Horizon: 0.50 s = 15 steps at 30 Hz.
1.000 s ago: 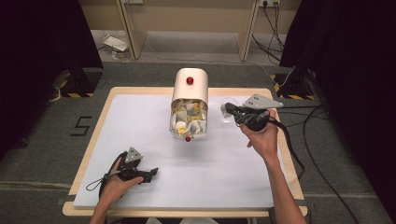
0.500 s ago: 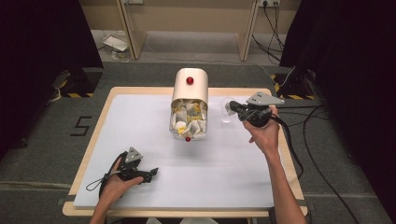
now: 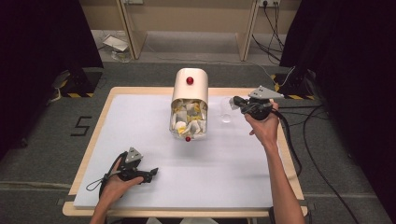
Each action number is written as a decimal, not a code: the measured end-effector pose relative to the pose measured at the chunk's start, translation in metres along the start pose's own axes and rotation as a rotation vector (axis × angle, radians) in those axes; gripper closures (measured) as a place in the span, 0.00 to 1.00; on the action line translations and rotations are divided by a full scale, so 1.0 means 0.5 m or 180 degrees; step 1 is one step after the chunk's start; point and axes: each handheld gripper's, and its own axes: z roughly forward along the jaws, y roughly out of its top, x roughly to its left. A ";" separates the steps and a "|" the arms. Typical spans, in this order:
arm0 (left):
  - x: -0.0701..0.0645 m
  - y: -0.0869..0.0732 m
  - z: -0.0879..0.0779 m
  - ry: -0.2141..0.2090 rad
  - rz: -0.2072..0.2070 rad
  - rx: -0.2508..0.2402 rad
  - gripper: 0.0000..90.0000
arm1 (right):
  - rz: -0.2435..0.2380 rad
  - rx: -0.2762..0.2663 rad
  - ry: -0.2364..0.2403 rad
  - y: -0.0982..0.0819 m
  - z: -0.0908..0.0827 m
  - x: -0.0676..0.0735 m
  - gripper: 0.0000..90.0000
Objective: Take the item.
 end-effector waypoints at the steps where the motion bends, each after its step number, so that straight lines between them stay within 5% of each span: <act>1: 0.000 0.000 0.000 0.0001 0.0002 0.0000 0.10 | 0.0002 -0.0003 -0.0004 0.000 0.003 -0.003 0.98; 15: 0.000 0.000 0.000 0.0002 0.0002 -0.0001 0.10 | 0.0052 0.0116 -0.0087 -0.018 0.069 -0.034 0.98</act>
